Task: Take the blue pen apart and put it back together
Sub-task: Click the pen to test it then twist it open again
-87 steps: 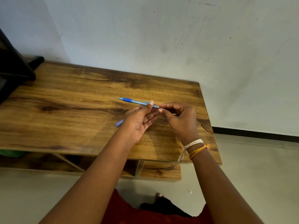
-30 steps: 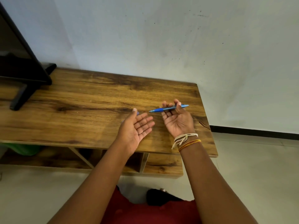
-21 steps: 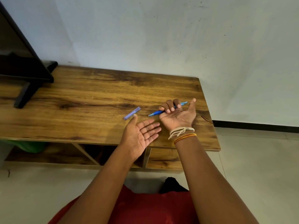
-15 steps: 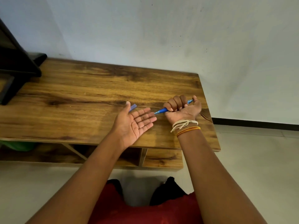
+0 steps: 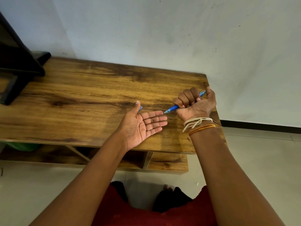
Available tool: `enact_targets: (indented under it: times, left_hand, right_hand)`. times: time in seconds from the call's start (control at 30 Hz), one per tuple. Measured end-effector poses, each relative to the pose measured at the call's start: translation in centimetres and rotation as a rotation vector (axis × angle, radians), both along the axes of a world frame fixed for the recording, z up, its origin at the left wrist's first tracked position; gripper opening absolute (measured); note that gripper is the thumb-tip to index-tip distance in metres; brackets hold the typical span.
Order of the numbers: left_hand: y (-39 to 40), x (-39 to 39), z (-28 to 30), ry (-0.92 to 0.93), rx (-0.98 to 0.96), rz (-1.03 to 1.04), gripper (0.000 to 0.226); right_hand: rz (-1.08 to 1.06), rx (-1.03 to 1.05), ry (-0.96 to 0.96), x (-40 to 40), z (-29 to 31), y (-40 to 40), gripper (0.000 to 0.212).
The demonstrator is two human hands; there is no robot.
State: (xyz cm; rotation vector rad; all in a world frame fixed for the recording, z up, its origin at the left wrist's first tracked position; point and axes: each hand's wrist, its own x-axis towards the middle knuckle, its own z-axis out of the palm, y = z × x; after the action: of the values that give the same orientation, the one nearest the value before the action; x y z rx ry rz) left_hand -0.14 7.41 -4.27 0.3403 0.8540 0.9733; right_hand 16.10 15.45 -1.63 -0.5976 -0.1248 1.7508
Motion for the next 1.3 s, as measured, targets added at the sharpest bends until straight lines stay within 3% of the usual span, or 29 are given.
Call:
enact_targets:
  times: [0.63, 1.3]
  left_hand:
    - [0.02, -0.07, -0.05, 0.014, 0.011, -0.038, 0.078]
    - [-0.03, -0.05, 0.16, -0.004, -0.004, -0.036, 0.08]
  right_hand:
    - [0.053, 0.035, -0.106, -0.4, 0.51, -0.06, 0.056]
    - [0.003, 0.035, -0.061, -0.29, 0.3, -0.07, 0.054]
